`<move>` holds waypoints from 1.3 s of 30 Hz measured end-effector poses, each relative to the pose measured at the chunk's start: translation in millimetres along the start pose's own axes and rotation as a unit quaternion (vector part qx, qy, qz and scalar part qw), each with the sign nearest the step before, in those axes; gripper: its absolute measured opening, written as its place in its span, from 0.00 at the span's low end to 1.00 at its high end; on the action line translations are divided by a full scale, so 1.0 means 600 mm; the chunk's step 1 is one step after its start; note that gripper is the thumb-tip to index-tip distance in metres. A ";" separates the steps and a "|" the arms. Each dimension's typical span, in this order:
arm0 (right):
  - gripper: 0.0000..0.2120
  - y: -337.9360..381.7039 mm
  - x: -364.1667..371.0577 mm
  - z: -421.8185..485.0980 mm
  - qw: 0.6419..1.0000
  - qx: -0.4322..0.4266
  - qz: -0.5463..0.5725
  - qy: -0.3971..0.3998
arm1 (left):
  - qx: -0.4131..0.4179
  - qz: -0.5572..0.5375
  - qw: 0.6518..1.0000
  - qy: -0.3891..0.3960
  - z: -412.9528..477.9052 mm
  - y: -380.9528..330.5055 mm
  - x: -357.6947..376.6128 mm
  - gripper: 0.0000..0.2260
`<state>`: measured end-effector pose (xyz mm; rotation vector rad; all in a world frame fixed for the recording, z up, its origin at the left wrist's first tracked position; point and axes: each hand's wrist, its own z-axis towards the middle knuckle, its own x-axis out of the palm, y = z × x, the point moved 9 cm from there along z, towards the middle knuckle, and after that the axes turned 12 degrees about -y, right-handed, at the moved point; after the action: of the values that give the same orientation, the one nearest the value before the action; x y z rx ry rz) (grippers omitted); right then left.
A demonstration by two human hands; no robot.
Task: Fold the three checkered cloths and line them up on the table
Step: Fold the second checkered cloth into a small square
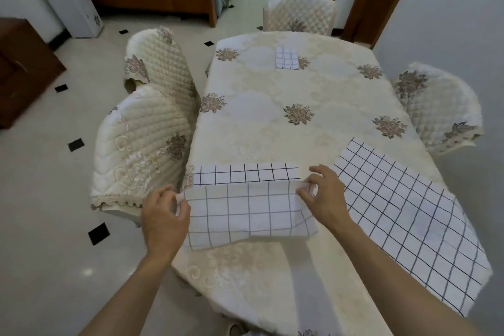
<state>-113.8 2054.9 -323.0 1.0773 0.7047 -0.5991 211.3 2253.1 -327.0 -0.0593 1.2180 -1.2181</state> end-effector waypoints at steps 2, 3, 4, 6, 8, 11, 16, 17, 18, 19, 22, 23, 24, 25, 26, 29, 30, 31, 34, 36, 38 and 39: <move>0.04 0.001 0.011 0.027 1.000 0.001 0.008 -0.005 | -0.001 0.012 1.000 -0.002 0.024 -0.004 0.009 0.03; 0.04 0.000 0.018 0.039 1.000 0.003 0.011 -0.006 | -0.001 0.018 1.000 -0.002 0.035 -0.005 0.015 0.02; 0.04 0.000 0.023 0.051 1.000 0.004 0.014 -0.007 | 0.002 0.022 1.000 0.000 0.046 -0.006 0.022 0.02; 0.04 -0.001 0.029 0.073 1.000 0.007 0.011 -0.013 | 0.004 0.022 1.000 0.005 0.067 -0.010 0.038 0.02; 0.05 -0.001 0.030 0.094 0.999 0.022 0.006 -0.026 | -0.011 0.018 1.000 0.017 0.085 -0.007 0.058 0.04; 0.06 0.000 0.040 0.119 0.999 0.037 -0.007 -0.028 | -0.006 0.013 0.999 0.031 0.112 -0.004 0.090 0.07; 0.21 0.003 0.074 0.130 0.995 0.081 -0.066 -0.006 | -0.010 -0.003 0.997 0.083 0.150 0.016 0.155 0.04; 0.23 0.006 0.081 0.125 0.994 0.085 -0.074 -0.005 | -0.005 -0.010 0.996 0.092 0.155 0.016 0.163 0.05; 0.24 0.009 0.088 0.120 0.993 0.088 -0.080 -0.003 | 0.001 -0.018 0.995 0.100 0.158 0.013 0.169 0.07; 0.25 0.011 0.097 0.114 0.992 0.093 -0.085 0.001 | 0.002 -0.025 0.994 0.108 0.161 0.010 0.174 0.10; 0.24 0.016 0.132 0.082 0.990 0.106 -0.092 0.026 | 0.010 -0.038 0.991 0.130 0.156 0.016 0.188 0.15; 0.24 0.020 0.146 0.070 0.989 0.108 -0.091 0.037 | 0.021 -0.035 0.988 0.146 0.150 0.021 0.196 0.16; 0.24 0.024 0.161 0.058 0.989 0.106 -0.090 0.049 | 0.038 -0.029 0.985 0.166 0.143 0.026 0.208 0.16; 0.24 0.029 0.178 0.046 0.989 0.101 -0.091 0.064 | 0.055 -0.017 0.980 0.191 0.133 0.031 0.221 0.16; 0.24 0.032 0.196 0.034 0.988 0.093 -0.093 0.081 | 0.070 0.001 0.974 0.216 0.121 0.035 0.232 0.16; 0.28 0.042 0.258 -0.006 0.979 0.075 -0.112 0.155 | 0.127 0.055 0.950 0.279 0.078 0.026 0.253 0.16; 0.30 0.045 0.277 -0.019 0.973 0.070 -0.121 0.182 | 0.151 0.076 0.941 0.292 0.065 0.017 0.257 0.17; 0.32 0.050 0.294 -0.030 0.969 0.062 -0.130 0.203 | 0.174 0.097 0.930 0.308 0.049 0.008 0.261 0.19; 0.36 0.070 0.335 -0.061 0.951 0.029 -0.155 0.265 | 0.238 0.134 0.891 0.362 0.002 -0.017 0.275 0.28; 0.38 0.076 0.349 -0.076 0.941 0.016 -0.172 0.290 | 0.261 0.147 0.869 0.394 -0.021 -0.023 0.283 0.32; 0.40 0.070 0.351 -0.082 0.938 0.015 -0.183 0.293 | 0.267 0.168 0.850 0.421 -0.033 -0.018 0.291 0.35; 0.41 0.061 0.348 -0.084 0.937 0.018 -0.189 0.292 | 0.268 0.178 0.844 0.429 -0.036 -0.013 0.292 0.35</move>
<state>35.7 2094.8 -476.7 1.1730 1.4476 -0.6193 164.1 2134.2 -449.0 1.1983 1.4853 -1.2321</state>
